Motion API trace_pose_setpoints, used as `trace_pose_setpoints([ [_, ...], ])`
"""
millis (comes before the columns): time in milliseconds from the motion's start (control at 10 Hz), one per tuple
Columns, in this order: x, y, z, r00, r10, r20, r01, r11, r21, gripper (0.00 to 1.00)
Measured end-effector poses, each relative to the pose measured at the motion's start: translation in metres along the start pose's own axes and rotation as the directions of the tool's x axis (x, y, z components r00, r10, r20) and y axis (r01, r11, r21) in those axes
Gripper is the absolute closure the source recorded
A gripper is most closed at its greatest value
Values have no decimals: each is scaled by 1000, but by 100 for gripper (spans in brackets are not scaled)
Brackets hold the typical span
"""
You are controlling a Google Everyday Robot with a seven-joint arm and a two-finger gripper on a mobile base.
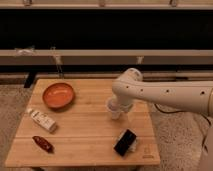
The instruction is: Pick up the ceramic cup
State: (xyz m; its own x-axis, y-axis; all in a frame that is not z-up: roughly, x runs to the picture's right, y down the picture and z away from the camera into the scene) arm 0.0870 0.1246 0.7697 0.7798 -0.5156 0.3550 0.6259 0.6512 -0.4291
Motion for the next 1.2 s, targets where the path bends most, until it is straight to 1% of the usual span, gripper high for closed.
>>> trace_pose_setpoints([
  [100, 3, 0, 5, 1000, 3, 4, -3, 1000, -1, 20],
  [200, 5, -1, 12, 1000, 4, 15, -4, 1000, 2, 23],
  [300, 5, -1, 18, 1000, 7, 23, -7, 1000, 6, 30],
  [400, 5, -2, 24, 1000, 6, 27, -7, 1000, 12, 41],
  [700, 8, -2, 30, 999, 18, 30, -19, 999, 39, 71],
  [800, 10, -2, 29, 999, 23, 30, -25, 998, 54, 81],
  [900, 11, -3, 21, 999, 24, 36, -27, 997, 73, 92],
  [1000, 11, -6, 12, 999, 22, 41, -26, 996, 91, 98],
  [1200, 8, -13, -13, 999, 3, 53, -10, 992, 128, 100],
])
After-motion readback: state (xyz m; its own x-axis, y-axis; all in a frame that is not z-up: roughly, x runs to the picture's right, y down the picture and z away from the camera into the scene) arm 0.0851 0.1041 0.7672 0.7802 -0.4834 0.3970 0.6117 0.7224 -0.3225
